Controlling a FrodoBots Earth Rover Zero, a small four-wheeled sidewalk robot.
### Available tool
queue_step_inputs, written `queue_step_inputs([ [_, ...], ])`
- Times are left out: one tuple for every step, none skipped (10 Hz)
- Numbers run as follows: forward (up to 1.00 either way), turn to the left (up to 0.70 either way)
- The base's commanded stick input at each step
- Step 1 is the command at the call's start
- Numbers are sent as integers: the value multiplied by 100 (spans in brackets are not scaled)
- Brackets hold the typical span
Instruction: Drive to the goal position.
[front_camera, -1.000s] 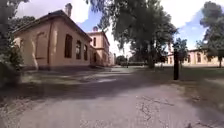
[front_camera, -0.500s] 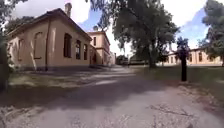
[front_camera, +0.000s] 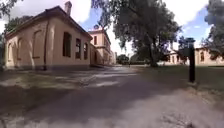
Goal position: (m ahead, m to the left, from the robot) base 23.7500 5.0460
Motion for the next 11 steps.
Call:
queue_step_inputs([
  [85, 1],
  [85, 1],
  [85, 1],
  [85, 1],
  [85, 1],
  [85, 1],
  [85, -33],
  [85, -33],
  [85, -18],
  [85, -1],
  [85, 1],
])
